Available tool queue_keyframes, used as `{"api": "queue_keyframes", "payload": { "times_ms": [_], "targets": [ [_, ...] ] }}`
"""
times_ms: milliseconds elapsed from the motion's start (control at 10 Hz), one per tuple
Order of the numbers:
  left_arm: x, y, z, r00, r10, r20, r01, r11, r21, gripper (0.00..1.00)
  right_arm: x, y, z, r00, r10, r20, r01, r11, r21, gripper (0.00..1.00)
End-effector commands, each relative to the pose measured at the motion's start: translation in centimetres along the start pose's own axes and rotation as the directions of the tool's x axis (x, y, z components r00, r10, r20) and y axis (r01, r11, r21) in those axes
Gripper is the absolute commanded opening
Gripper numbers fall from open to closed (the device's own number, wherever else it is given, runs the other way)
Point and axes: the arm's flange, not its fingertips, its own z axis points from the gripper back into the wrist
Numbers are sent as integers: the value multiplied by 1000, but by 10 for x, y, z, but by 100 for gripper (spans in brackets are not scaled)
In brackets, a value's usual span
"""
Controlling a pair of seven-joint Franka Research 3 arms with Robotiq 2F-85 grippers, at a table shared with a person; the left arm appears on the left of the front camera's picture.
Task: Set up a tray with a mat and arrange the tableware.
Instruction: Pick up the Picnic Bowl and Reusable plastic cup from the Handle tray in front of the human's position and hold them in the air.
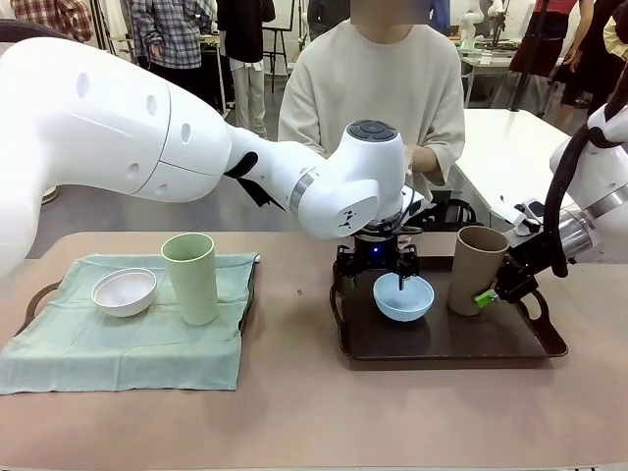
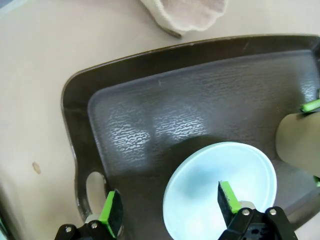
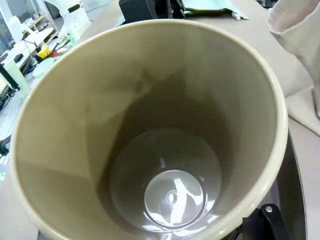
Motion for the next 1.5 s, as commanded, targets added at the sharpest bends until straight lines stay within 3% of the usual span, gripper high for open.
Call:
{"api": "queue_keyframes", "payload": {
  "times_ms": [0,100,200,300,400,500,700,800,900,1000,1100,1200,1400],
  "targets": [
    [3,0,-1,999,52,2,-52,998,20,100,-1,-6,-3,999,41,11,-41,999,2,100],
    [6,0,-4,999,42,6,-42,999,32,46,-2,-9,0,999,49,12,-49,999,10,40],
    [5,1,-2,999,47,3,-47,998,39,46,-1,-8,-1,998,52,19,-53,999,11,40],
    [4,0,-2,999,45,-7,-45,998,47,0,-1,-8,-2,998,56,24,-57,998,9,0],
    [2,-2,-3,999,44,-15,-43,997,56,40,-3,-8,0,998,58,28,-58,998,5,35],
    [3,-1,-4,999,45,-23,-43,997,62,0,-3,-8,1,998,59,34,-59,998,5,0],
    [4,-1,-4,998,51,-33,-48,997,65,0,-3,-9,2,997,62,37,-62,998,4,0],
    [3,0,-4,998,57,-33,-55,996,65,0,-4,-8,2,997,64,37,-64,998,6,20],
    [3,0,-4,998,61,-32,-59,996,66,0,-4,-8,2,997,62,42,-63,998,9,20],
    [3,1,-4,997,64,-32,-62,996,66,0,-4,-8,3,997,62,43,-62,998,8,0],
    [3,1,-3,997,64,-32,-62,996,66,0,-4,-8,3,997,63,43,-64,998,5,20],
    [3,1,0,997,67,-30,-65,996,61,0,-3,-7,4,997,60,41,-59,998,-6,0],
    [4,4,9,995,97,-25,-95,994,57,0,7,1,13,1000,16,11,-16,1000,9,0]
  ]
}}
